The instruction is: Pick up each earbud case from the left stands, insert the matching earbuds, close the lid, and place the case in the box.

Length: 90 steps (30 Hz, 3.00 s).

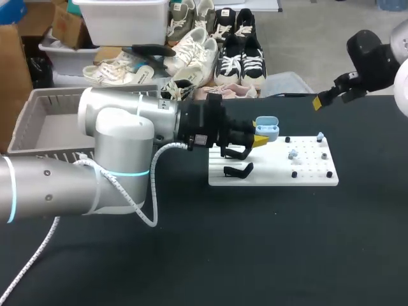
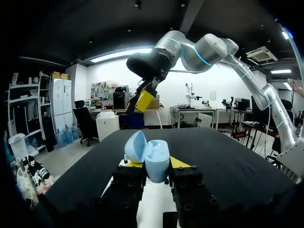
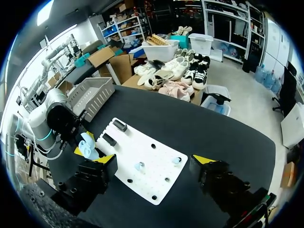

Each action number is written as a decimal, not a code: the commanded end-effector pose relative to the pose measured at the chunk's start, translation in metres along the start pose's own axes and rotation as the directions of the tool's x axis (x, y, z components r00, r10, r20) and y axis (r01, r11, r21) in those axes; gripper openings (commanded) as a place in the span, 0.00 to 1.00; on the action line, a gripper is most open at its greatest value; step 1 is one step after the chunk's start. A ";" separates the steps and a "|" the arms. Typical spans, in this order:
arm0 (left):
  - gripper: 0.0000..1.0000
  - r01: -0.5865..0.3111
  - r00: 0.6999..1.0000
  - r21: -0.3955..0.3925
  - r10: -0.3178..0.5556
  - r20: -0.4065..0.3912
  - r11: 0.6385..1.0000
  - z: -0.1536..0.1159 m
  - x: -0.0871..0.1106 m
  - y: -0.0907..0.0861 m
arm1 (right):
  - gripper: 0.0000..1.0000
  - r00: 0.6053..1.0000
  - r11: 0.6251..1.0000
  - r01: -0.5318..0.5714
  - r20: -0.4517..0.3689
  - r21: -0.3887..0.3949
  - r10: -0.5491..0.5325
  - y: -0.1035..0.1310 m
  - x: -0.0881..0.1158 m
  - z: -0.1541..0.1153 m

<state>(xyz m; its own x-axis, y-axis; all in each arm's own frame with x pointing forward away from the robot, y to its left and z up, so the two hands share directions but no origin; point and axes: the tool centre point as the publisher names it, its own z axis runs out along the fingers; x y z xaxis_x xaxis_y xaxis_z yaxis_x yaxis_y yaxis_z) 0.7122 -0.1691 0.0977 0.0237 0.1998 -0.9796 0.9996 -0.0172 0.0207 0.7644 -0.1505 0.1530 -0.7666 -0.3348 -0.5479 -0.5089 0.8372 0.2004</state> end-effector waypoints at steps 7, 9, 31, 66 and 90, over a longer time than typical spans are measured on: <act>0.00 0.001 1.000 -0.009 -0.001 -0.005 1.000 -0.003 0.001 0.001 | 1.00 1.000 1.000 0.001 0.000 -0.002 -0.001 -0.002 -0.002 0.000; 0.00 -0.001 1.000 -0.011 0.001 -0.007 1.000 -0.003 0.001 0.002 | 1.00 1.000 1.000 0.000 -0.002 -0.001 0.000 -0.002 -0.002 0.000; 0.00 -0.008 1.000 -0.023 0.008 -0.010 1.000 -0.004 0.000 0.004 | 1.00 0.979 0.993 0.075 -0.196 0.091 -0.056 -0.017 0.013 0.008; 0.00 -0.008 1.000 -0.023 0.008 -0.010 1.000 -0.004 0.000 0.004 | 0.89 0.867 0.934 0.196 -0.497 0.299 -0.022 -0.036 0.047 0.081; 0.00 -0.008 1.000 -0.023 0.008 -0.010 1.000 -0.004 0.000 0.004 | 0.46 0.859 0.913 0.170 -0.510 0.372 0.048 -0.043 0.057 0.095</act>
<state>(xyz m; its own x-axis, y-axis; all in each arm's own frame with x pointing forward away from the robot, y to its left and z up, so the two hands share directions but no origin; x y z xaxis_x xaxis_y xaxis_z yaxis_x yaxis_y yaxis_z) 0.7179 -0.1647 0.0985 0.0307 0.2099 -0.9772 0.9995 -0.0015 0.0310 0.7784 -0.1646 0.0392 -0.8808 -0.4714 -0.0444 -0.4533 0.8667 -0.2083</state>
